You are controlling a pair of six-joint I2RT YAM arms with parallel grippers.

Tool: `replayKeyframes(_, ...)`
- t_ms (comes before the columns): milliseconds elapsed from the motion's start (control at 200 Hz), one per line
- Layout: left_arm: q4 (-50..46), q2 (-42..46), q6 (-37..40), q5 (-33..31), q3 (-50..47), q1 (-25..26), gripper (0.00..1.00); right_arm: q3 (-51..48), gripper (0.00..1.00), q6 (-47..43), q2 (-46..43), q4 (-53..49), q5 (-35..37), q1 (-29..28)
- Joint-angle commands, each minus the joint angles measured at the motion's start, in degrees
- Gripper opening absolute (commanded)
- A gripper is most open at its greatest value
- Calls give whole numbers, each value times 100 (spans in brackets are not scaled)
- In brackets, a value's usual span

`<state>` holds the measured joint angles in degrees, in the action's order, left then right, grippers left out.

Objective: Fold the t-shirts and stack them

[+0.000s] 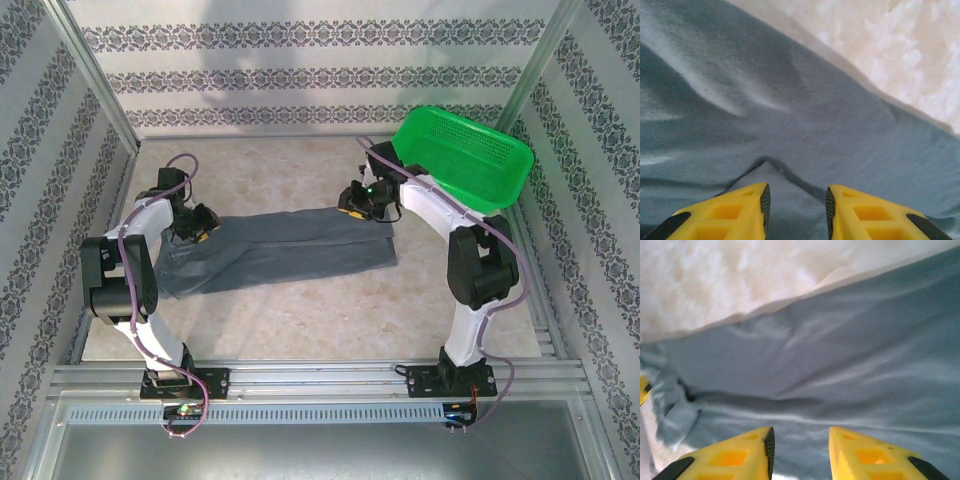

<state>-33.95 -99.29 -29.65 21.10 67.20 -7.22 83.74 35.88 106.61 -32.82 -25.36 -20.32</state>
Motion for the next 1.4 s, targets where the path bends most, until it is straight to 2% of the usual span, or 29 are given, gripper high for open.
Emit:
replayKeyframes(0,-306,-174,632,-140,102,-7,37,-358,36,-30,-282,307,-394,-120)
replayKeyframes(385,287,-381,864,109,-339,136,43,-614,36,79,-448,417,-541,-267)
replayKeyframes(724,140,-460,775,-268,-366,454,43,-688,35,95,-446,436,-574,-273)
replayKeyframes(839,-32,-456,793,-411,-278,493,36,-758,35,99,-479,444,-554,-276)
replayKeyframes(1139,-240,-124,651,-635,-295,544,0,-825,33,143,-536,509,-531,-274)
replayKeyframes(1394,-650,678,-134,-691,-511,758,0,-820,32,113,-562,491,-489,-278)
